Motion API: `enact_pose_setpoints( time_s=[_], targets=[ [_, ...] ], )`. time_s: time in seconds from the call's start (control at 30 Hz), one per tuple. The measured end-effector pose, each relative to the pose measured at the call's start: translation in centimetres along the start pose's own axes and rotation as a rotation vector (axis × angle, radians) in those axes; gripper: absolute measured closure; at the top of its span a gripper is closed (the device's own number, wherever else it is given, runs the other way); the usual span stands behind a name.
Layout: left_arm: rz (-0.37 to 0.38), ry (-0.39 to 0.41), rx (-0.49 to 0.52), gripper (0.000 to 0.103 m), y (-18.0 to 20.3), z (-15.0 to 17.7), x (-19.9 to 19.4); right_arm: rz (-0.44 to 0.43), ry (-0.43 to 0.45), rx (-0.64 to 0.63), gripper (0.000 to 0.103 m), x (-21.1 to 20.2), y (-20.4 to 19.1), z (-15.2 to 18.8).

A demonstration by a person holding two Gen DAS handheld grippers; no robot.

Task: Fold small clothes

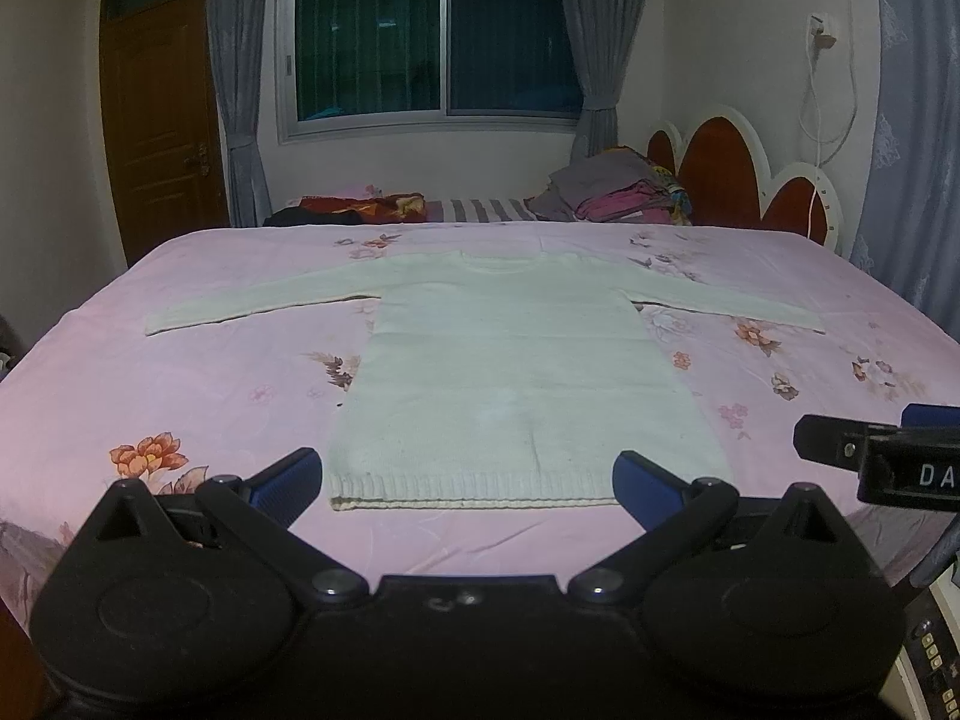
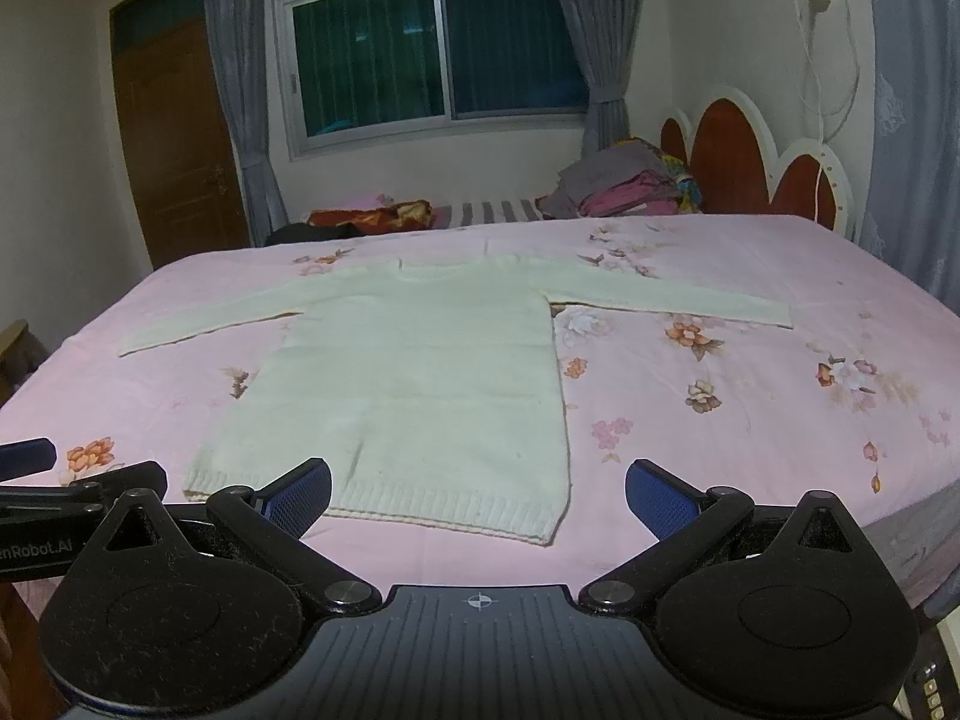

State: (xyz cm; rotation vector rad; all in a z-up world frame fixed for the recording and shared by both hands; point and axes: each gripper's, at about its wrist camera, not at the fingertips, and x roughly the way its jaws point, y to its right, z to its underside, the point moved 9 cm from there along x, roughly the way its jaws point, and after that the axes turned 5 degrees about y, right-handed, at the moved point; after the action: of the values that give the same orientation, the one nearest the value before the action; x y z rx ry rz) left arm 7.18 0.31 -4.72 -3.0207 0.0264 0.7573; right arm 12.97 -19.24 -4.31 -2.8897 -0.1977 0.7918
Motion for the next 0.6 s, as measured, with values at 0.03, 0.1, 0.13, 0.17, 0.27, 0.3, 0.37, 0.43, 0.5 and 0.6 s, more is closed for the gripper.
enact_pose_setpoints(
  time_s=[0.03, 0.1, 0.13, 0.17, 0.27, 0.3, 0.37, 0.43, 0.5, 0.6],
  targets=[
    [-0.001, 0.001, -0.002, 0.0, -0.01, 0.0, -0.01, -0.001, 0.001, -0.002, 0.0, 0.01, -0.03, -0.05],
    [-0.003, 0.004, -0.004, 0.0, -0.04, 0.11, -0.07, -0.001, 0.002, -0.008, 0.0, -0.02, -0.04, -0.09],
    [-0.003, 0.004, -0.006, 0.0, 0.0, 0.13, -0.09, -0.002, 0.002, -0.008, 0.0, -0.01, -0.06, -0.09],
    [-0.003, 0.003, -0.008, 0.0, 0.0, 0.26, -0.07, -0.002, 0.003, -0.008, 0.0, -0.01, 0.0, -0.08],
    [-0.002, 0.002, -0.005, 0.0, 0.09, 0.44, -0.13, -0.002, 0.002, -0.006, 0.0, -0.01, 0.0, -0.07],
    [-0.003, 0.003, -0.004, 0.0, 0.07, 0.42, -0.16, -0.001, 0.002, -0.005, 0.0, -0.02, 0.0, -0.07],
    [-0.003, 0.002, -0.005, 0.0, 0.04, 0.41, -0.16, -0.002, 0.001, -0.006, 0.0, -0.05, 0.02, -0.11],
    [-0.004, 0.004, -0.007, 0.0, 0.05, 0.4, -0.24, -0.001, 0.003, -0.005, 0.0, -0.06, 0.04, -0.1],
    [-0.003, 0.006, -0.008, 0.0, 0.07, 0.35, -0.38, -0.002, 0.005, -0.005, 0.0, -0.11, 0.08, -0.17],
    [-0.004, 0.006, -0.008, 0.0, 0.03, 0.25, -0.39, -0.003, 0.006, -0.006, 0.0, -0.13, 0.06, -0.19]
  ],
)
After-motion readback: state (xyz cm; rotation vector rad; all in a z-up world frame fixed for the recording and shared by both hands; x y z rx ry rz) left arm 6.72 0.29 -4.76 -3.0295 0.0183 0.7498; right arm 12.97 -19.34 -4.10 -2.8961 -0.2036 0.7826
